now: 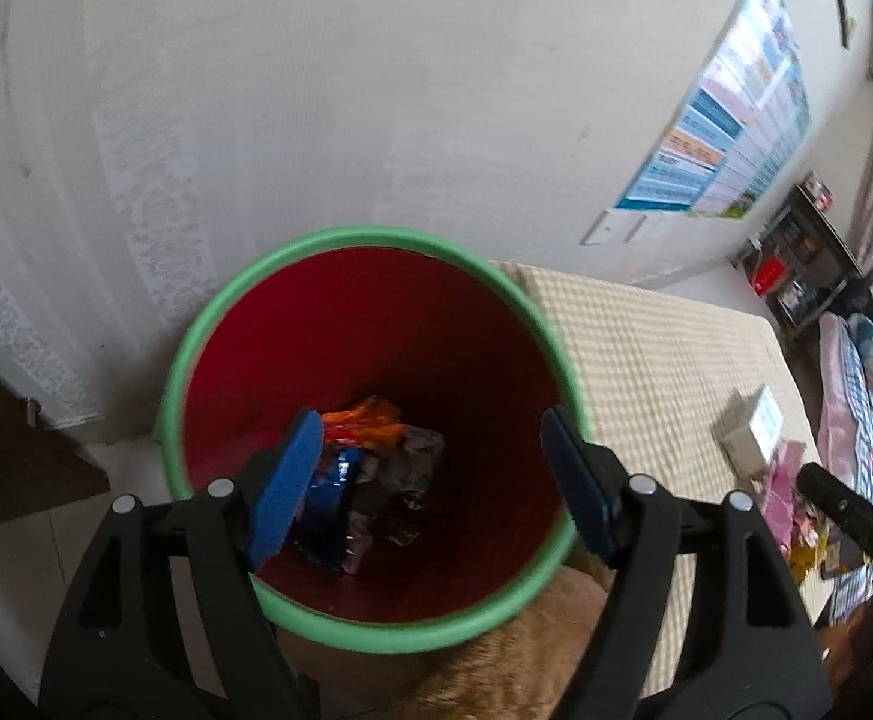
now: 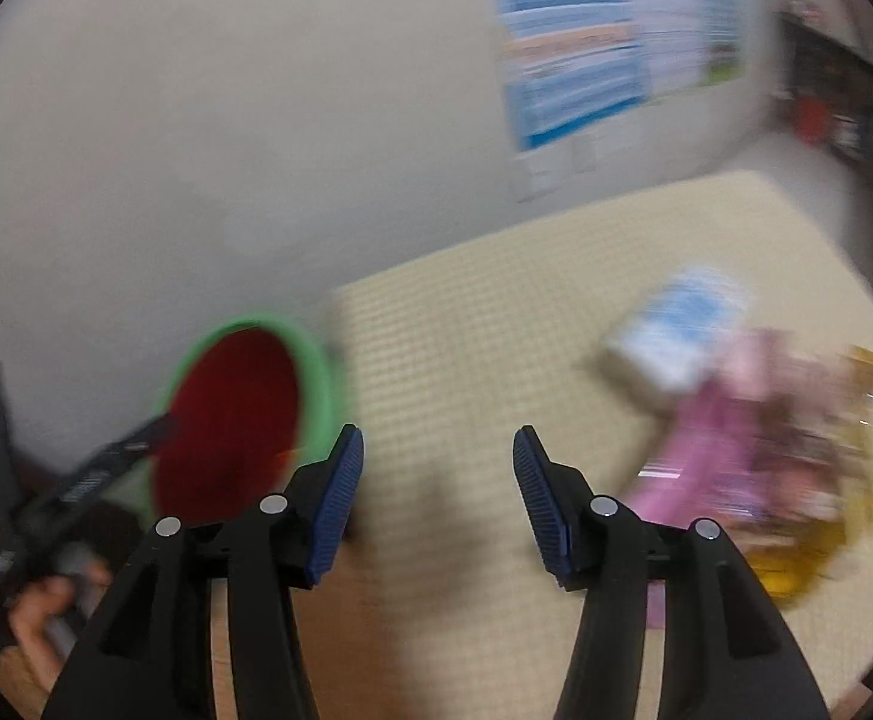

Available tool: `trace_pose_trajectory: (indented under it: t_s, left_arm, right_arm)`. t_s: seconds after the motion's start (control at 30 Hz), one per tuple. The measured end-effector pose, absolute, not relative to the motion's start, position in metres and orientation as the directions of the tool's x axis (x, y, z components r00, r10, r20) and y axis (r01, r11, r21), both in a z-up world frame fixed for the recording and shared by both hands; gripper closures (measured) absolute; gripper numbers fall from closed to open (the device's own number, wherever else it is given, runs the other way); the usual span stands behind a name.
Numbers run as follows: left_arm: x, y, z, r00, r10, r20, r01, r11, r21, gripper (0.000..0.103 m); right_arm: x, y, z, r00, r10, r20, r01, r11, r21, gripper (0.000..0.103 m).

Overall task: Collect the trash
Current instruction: 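Grasp the pink packet with the left gripper while the right grasps the yellow wrapper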

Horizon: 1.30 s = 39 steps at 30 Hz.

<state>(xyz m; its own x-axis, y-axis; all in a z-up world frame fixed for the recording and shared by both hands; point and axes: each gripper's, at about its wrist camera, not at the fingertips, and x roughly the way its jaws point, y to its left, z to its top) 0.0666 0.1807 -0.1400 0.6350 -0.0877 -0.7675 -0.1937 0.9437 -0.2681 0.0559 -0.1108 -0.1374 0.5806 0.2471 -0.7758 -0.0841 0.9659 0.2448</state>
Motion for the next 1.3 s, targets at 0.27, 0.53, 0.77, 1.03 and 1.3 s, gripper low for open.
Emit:
trace_pose_trajectory:
  t_s: [0.27, 0.53, 0.77, 1.03, 1.3]
  left_arm:
    - [0.066, 0.134, -0.132, 0.623, -0.133, -0.771, -0.094, 0.966, -0.243, 0.03]
    - [0.059, 0.073, -0.125, 0.586, -0.195, -0.787, 0.035, 0.976, -0.215, 0.03]
    - [0.054, 0.005, -0.128, 0.54, -0.231, -0.809, 0.188, 0.97, -0.151, 0.03]
    - [0.068, -0.084, -0.147, 0.436, -0.311, -0.845, 0.384, 0.913, -0.138, 0.026]
    - [0.095, -0.139, -0.188, 0.352, -0.257, -0.9, 0.453, 0.888, -0.076, 0.023]
  right_arm:
    - [0.029, -0.259, -0.149, 0.583, -0.03, -0.812, 0.253, 0.956, 0.147, 0.045]
    - [0.021, -0.322, -0.193, 0.531, 0.017, -0.847, 0.371, 0.895, 0.25, 0.044]
    - [0.007, -0.323, -0.196, 0.569, 0.102, -0.816, 0.318, 0.888, 0.333, 0.081]
    - [-0.047, -0.314, -0.184, 0.63, 0.145, -0.763, 0.301, 0.86, 0.412, 0.084]
    - [-0.077, -0.3, -0.196, 0.532, 0.27, -0.803, 0.273, 0.843, 0.464, 0.06]
